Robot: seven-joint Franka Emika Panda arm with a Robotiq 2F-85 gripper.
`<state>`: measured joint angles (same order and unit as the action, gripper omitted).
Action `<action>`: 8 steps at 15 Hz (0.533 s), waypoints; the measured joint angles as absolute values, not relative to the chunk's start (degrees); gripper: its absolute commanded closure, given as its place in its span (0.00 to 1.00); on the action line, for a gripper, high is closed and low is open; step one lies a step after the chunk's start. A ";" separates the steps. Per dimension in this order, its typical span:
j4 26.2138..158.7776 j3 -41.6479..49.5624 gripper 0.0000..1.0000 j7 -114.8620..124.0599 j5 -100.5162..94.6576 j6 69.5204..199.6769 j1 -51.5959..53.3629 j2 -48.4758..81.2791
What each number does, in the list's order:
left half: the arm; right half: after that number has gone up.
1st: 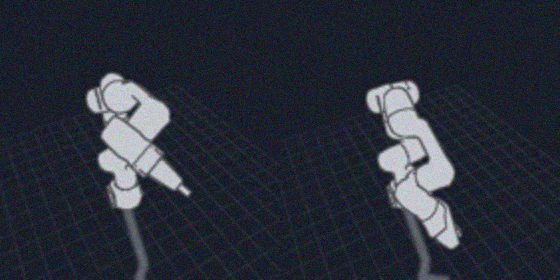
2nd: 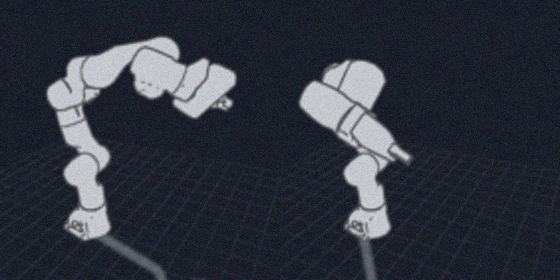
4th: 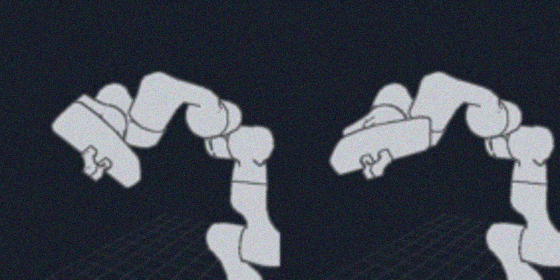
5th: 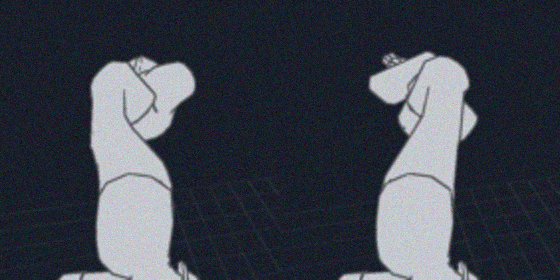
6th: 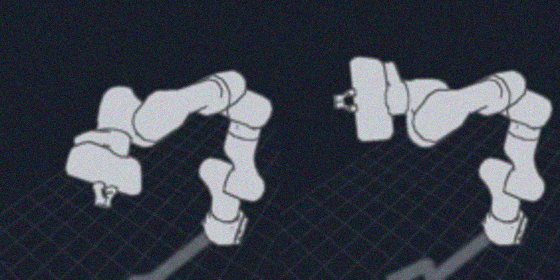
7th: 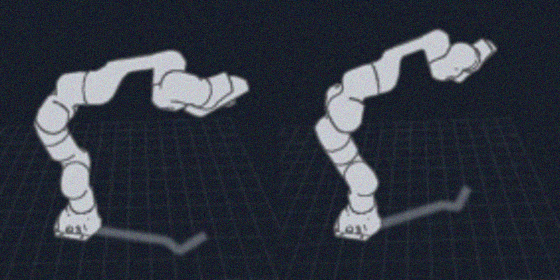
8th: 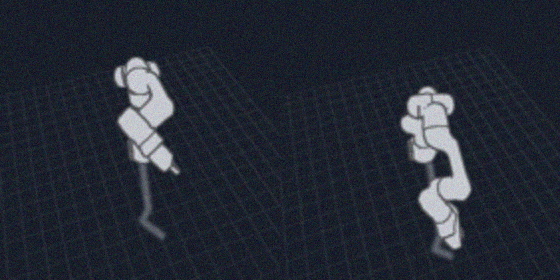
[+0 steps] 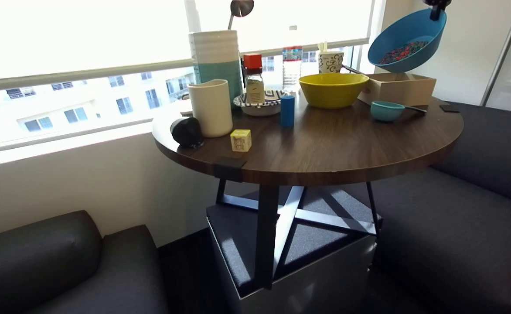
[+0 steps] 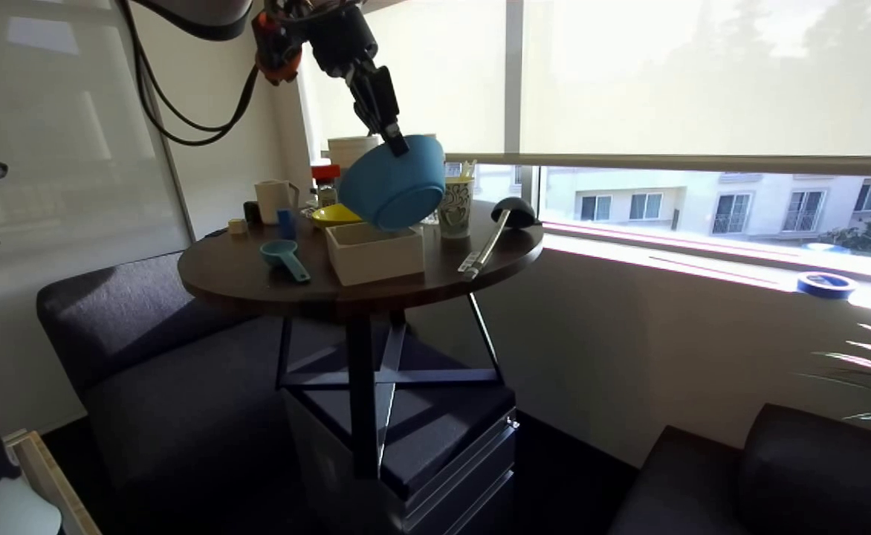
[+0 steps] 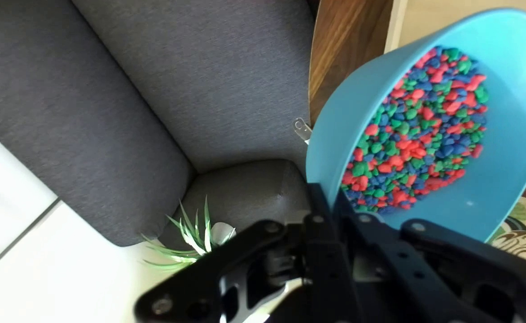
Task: Pour the cereal out of the blue bowl and into the wooden box
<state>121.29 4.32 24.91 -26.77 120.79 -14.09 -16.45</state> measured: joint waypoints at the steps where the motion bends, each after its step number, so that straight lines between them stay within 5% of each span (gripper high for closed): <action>1: 121.29 3.93 0.99 25.41 -27.94 120.79 -14.09 -16.46; 8: 121.40 1.88 0.99 28.01 -34.39 120.70 -14.01 -16.46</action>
<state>121.40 1.88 28.01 -34.39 120.70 -14.01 -16.46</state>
